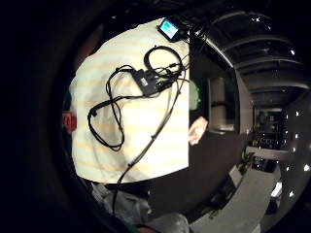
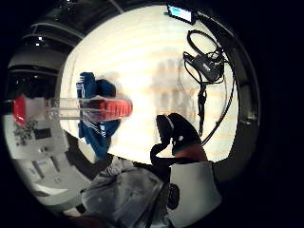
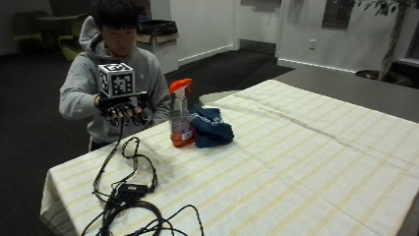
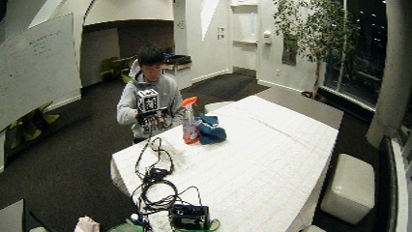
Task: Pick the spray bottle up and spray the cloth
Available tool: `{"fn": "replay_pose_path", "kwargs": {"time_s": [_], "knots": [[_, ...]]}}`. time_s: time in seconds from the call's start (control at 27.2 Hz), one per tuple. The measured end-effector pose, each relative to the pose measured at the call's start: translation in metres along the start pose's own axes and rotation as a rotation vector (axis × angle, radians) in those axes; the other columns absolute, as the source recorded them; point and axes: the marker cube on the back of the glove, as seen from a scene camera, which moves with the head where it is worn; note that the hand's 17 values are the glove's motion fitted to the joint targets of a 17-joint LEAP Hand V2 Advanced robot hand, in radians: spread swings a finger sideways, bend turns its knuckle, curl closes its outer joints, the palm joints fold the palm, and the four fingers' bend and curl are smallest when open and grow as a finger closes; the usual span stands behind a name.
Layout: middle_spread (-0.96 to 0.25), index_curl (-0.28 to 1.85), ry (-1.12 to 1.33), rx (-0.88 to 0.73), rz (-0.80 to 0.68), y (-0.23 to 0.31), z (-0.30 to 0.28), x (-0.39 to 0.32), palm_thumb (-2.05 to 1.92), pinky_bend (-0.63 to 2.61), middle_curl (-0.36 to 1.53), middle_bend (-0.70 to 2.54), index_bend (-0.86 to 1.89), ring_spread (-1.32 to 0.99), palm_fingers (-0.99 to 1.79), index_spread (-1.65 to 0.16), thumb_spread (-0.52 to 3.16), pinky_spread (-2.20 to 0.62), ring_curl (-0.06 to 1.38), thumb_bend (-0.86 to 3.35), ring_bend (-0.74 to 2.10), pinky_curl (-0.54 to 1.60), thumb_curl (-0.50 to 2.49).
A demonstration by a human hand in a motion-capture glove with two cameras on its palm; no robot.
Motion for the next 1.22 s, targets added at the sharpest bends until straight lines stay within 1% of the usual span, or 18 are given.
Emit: {"fn": "replay_pose_path", "kwargs": {"time_s": [0.26,0.41,0.59,0.81,1.03,1.22], "knots": [[-0.03,0.10,-0.047,0.003,-0.005,0.000,-0.002,0.014,0.57,0.55,0.11,0.22,0.15,0.03,0.23,-0.28,0.66,0.18,0.06,0.28,0.19,0.20,0.15],[-0.03,0.12,-0.121,-0.016,-0.065,0.007,-0.002,0.014,0.60,0.57,0.14,0.22,0.13,0.04,0.20,-0.31,0.77,0.20,0.08,0.25,0.20,0.23,0.17],[-0.02,0.12,-0.186,-0.041,-0.153,0.016,0.001,0.007,0.60,0.60,0.18,0.24,0.09,0.05,0.12,-0.33,0.84,0.22,0.11,0.19,0.21,0.26,0.19],[0.00,0.12,-0.280,-0.034,-0.220,0.020,0.004,-0.003,0.60,0.63,0.21,0.23,0.09,0.07,0.06,-0.35,0.88,0.23,0.14,0.12,0.24,0.28,0.21],[0.00,0.13,-0.388,0.037,-0.296,0.020,0.008,-0.019,0.61,0.64,0.23,0.25,0.11,0.07,0.05,-0.35,0.90,0.24,0.16,0.06,0.25,0.30,0.23],[-0.01,0.15,-0.535,0.057,-0.401,0.018,0.012,-0.042,0.63,0.62,0.25,0.27,0.14,0.07,0.06,-0.34,0.90,0.24,0.17,0.03,0.25,0.30,0.25]]}}
